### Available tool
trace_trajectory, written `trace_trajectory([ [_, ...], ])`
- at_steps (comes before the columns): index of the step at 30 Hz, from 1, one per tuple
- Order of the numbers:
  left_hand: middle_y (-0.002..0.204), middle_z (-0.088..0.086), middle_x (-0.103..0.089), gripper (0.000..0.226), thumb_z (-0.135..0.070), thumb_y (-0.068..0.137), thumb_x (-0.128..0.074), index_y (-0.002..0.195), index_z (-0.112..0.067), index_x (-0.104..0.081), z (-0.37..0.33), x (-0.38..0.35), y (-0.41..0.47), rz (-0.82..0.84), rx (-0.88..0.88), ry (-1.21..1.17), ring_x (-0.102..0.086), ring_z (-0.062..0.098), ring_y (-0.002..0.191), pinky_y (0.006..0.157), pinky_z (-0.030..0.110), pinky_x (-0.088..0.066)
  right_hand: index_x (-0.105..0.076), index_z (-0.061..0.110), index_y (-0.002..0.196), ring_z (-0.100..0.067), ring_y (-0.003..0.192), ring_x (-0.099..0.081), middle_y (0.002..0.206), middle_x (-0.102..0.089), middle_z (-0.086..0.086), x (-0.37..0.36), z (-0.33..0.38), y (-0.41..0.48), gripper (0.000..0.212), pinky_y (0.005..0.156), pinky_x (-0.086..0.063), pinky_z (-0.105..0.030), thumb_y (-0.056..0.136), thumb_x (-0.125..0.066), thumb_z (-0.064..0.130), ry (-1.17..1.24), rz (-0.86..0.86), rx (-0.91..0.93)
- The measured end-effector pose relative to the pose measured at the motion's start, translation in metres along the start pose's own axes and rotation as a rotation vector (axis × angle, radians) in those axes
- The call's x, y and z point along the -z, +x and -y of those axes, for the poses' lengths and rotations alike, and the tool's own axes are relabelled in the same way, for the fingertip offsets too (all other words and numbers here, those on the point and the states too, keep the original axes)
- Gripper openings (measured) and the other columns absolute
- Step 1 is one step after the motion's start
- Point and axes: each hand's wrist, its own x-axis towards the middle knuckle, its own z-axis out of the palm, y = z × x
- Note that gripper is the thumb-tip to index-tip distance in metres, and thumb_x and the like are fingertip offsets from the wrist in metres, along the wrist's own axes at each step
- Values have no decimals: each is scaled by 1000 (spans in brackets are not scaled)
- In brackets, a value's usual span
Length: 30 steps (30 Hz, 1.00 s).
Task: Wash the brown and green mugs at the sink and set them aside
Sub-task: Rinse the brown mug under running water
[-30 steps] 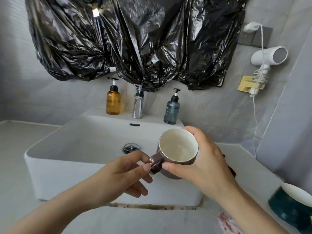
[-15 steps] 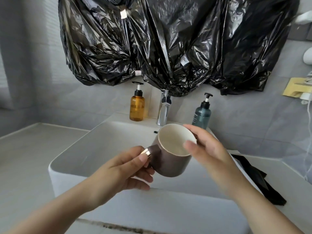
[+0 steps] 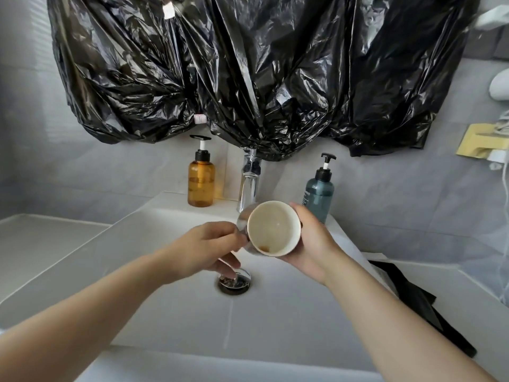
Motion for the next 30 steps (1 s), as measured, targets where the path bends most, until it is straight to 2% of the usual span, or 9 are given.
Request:
trace_trajectory([
  [5,89,10,-57,32,-50,75,-64,78,-19,-68,21,1,5,-65,-184,270,-67,23,83,75,37,-61,-73,33,80,-25,97,-68,91,-73,-3,9,-15,4,43,82,-59,-47,100,-37,47,-231,-2,-1],
  [7,98,11,-54,15,-38,85,-68,73,-28,-67,27,6,6,-73,-222,329,-65,19,82,74,31,-60,-69,34,91,-23,91,-69,89,-72,-2,10,-18,4,43,76,-60,-43,101,-31,51,-327,11,5],
  [12,114,9,-55,16,-18,92,-67,76,-15,-66,34,9,10,-124,-273,404,-63,18,88,70,24,-58,-34,37,147,-9,124,-51,143,-47,14,13,-23,12,52,90,-55,-37,99,-31,57,-418,32,139],
  [15,118,2,-55,16,-18,89,-69,74,-17,-67,32,11,11,-163,-300,436,-65,15,84,66,19,-55,-22,42,150,4,123,-40,139,-34,27,13,-24,12,50,92,-48,-27,101,-33,50,-415,56,237],
  [18,115,-7,-55,11,-15,88,-71,76,-16,-69,29,12,12,-240,-341,442,-65,10,79,64,17,-54,-33,46,143,8,123,-47,139,-45,28,14,-26,14,42,106,-44,-36,101,-36,48,-411,63,305],
  [21,118,-13,-54,4,-14,86,-72,82,-13,-72,28,13,13,-271,-379,472,-65,8,79,63,16,-55,-43,50,131,1,119,-56,128,-57,27,13,-27,13,30,104,-47,-38,102,-40,44,-376,60,364],
  [24,124,-13,-53,6,-11,85,-73,81,-15,-73,27,13,12,-278,-390,477,-66,8,75,64,17,-55,-42,43,138,-6,123,-55,135,-55,19,12,-27,11,43,105,-47,-41,97,-49,49,-348,41,409],
  [26,128,-10,-53,7,-10,85,-74,81,-16,-73,26,14,12,-286,-391,472,-67,9,73,65,18,-56,-40,36,142,-6,117,-60,124,-63,18,12,-27,10,52,102,-49,-41,93,-54,49,-338,19,425],
  [30,121,-6,-62,20,-11,79,-80,90,-21,-66,26,13,13,-337,-385,428,-68,10,68,65,20,-56,-50,31,130,0,95,-66,87,-68,26,12,-25,5,32,99,-51,-40,98,-51,34,-331,0,491],
])
